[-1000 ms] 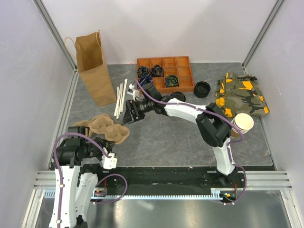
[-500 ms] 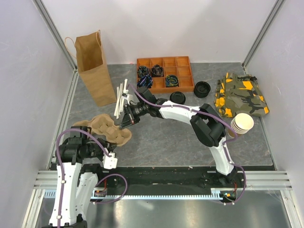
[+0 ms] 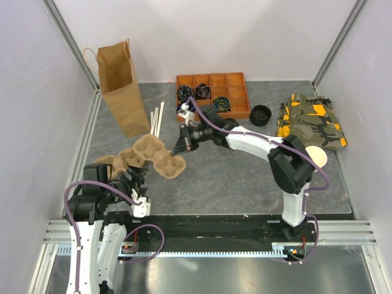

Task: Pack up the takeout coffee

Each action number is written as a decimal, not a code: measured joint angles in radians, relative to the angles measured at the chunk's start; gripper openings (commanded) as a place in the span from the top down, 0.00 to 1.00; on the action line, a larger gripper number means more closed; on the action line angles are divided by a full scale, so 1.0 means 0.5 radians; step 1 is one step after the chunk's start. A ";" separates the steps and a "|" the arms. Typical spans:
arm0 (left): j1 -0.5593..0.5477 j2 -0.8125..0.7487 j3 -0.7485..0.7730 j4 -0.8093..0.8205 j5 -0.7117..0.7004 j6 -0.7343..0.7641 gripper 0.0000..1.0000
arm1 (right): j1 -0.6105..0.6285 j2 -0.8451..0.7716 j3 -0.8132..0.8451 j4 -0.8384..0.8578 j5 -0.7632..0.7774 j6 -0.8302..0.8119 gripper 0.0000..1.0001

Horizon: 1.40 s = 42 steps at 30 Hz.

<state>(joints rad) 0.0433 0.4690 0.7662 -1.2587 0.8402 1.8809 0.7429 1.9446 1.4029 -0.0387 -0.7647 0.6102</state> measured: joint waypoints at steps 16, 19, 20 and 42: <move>0.002 1.205 1.532 0.772 -0.398 -2.564 0.16 | -0.538 -1.171 -0.593 -0.609 0.182 -0.637 1.00; 0.002 1.452 1.788 0.869 -0.521 -2.570 0.17 | -0.621 -1.273 -0.575 -0.661 0.222 -0.676 1.00; 0.002 1.517 1.827 0.871 -0.558 -2.545 0.17 | -0.646 -1.286 -0.569 -0.684 0.233 -0.694 1.00; 0.023 2.046 1.753 1.092 -1.101 -1.962 0.48 | -0.935 -1.408 -0.484 -1.058 0.298 -0.851 1.00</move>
<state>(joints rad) 0.0547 1.4921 1.6428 -0.7128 0.2897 0.9001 0.2756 1.2407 1.1610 -0.5678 -0.6155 0.1848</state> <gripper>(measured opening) 0.589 0.018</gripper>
